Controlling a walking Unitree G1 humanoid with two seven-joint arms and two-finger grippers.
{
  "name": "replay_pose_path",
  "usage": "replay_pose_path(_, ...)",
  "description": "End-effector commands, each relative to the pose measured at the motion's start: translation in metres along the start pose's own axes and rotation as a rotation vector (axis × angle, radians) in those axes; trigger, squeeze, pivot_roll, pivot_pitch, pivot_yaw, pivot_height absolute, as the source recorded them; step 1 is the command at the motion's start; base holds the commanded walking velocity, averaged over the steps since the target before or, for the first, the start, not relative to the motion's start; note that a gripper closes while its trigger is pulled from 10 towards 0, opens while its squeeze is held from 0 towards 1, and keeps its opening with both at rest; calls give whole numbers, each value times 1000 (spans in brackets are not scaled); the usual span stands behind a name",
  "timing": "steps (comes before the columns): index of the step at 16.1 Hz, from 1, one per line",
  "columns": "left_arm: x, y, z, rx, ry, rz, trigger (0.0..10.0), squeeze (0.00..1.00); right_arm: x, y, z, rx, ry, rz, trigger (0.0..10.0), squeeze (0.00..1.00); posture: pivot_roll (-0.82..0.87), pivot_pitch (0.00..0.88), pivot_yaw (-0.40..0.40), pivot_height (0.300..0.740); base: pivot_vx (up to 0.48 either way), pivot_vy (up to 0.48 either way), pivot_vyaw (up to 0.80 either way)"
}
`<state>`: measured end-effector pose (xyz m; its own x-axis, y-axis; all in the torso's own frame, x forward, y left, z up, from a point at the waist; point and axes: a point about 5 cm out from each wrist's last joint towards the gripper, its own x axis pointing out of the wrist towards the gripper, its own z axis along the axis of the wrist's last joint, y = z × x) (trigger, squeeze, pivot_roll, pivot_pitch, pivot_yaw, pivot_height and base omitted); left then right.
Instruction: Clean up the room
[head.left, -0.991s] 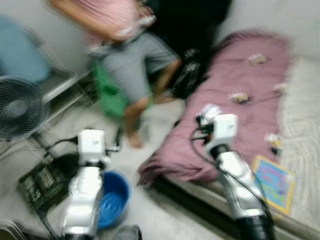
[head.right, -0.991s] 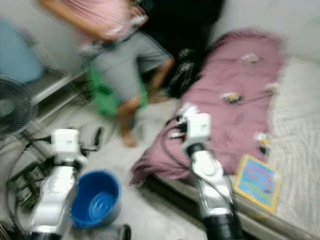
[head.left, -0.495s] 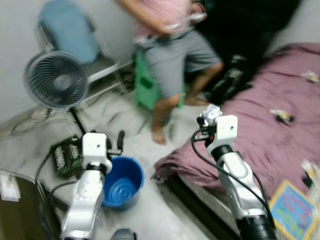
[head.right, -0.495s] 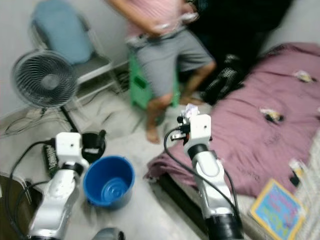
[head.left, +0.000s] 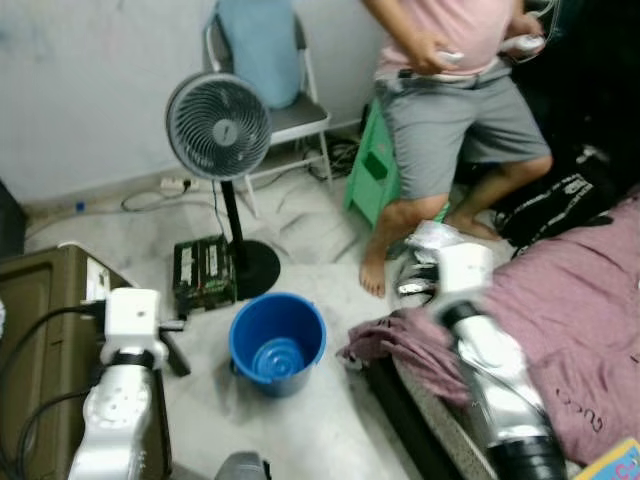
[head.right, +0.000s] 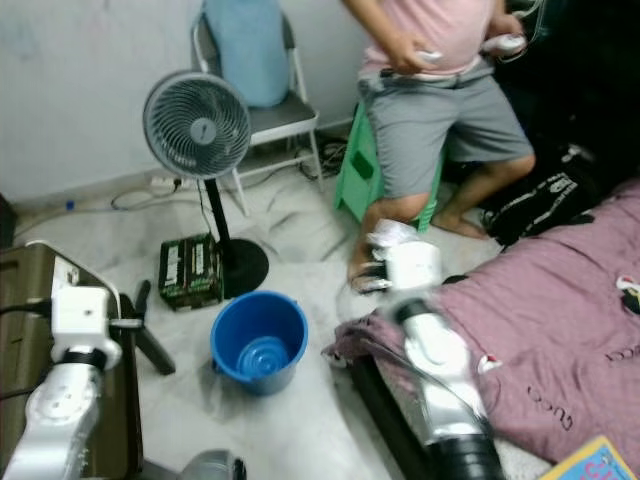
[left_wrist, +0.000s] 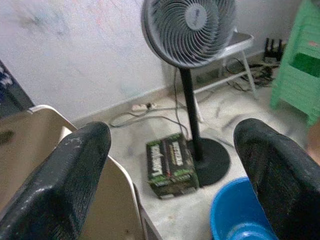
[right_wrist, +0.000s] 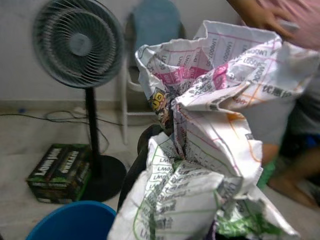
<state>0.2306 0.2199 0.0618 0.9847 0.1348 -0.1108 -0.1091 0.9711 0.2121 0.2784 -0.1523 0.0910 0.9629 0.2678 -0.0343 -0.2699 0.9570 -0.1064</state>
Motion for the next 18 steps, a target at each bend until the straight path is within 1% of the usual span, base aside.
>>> replay_pose_path(1, 4, -6, 7, 4, -26, -18, 10000, 0, -6, -6, -3, -42, 22, -6, 10000, 0, -13, 0, 0, 740, 0, 0, 0)
replay_pose_path(2, 6, -7, 9, 7, -34, -22, 10000, 0, -6, -5, -2, -57, 28, 5, 10000, 0, -24, 0, 5, 740, 0, 0, 0)
replay_pose_path(3, 9, -14, 10, 3, -37, -51, 10000, 0, -7, -4, -5, -44, 57, 8, 10000, 0, -32, 0, 21, 740, 0, 0, 0)
replay_pose_path(4, 9, -18, 11, -1, -41, -72, 10000, 0, -9, -4, -5, -63, 56, 15, 10000, 0, -33, 0, 29, 740, 0, 0, 0)
replay_pose_path(5, 9, -23, 12, -15, -44, -96, 10000, 0, -12, -4, -4, -84, 53, 25, 10000, 0, -39, 0, 41, 740, 0, 0, 0)
replay_pose_path(7, 8, -31, 15, -67, -52, -109, 10000, 0, -17, -4, -3, -62, 61, 17, 10000, 0, -58, 0, 38, 740, 0, 0, 0)
replay_pose_path(8, 9, -35, 23, -98, -87, -103, 10000, 0, -15, 3, 5, -91, 11, 48, 10000, 0, -61, 0, 29, 740, 0, 0, 0)
replay_pose_path(10, 9, -36, 28, -115, -102, -84, 10000, 0, -11, 4, 15, -50, -39, -12, 10000, 0, -41, 0, 11, 740, 0, 0, 0)
replay_pose_path(11, 7, -33, 30, -117, -108, -69, 10000, 0, -10, 4, 18, -52, -62, -52, 10000, 0, -37, 0, 9, 740, 0, 0, 0)
replay_pose_path(12, 4, -31, 29, -106, -109, -63, 10000, 0, -9, 5, 20, -59, -69, -104, 10000, 0, -38, 0, 7, 740, 0, 0, 800)
replay_pose_path(13, 5, -29, 28, -93, -107, -63, 10000, 0, -5, 4, 25, -5, -83, -141, 10000, 0, -45, 0, 14, 740, 0, 0, 800)
replay_pose_path(15, 8, -30, 29, -95, -108, -80, 10000, 0, -1, 7, 27, 10, -84, -136, 10000, 0, -55, 0, 16, 740, 0, 0, 800)
replay_pose_path(17, 11, -38, 35, -98, -122, -121, 10000, 0, 0, 10, 26, -17, -74, -88, 10000, 0, -55, 0, -6, 740, 0, 0, 800)
replay_pose_path(18, 11, -38, 39, -108, -133, -106, 10000, 0, 0, 7, 24, -16, -62, -94, 10000, 0, -50, 0, -13, 740, 0, 0, 800)
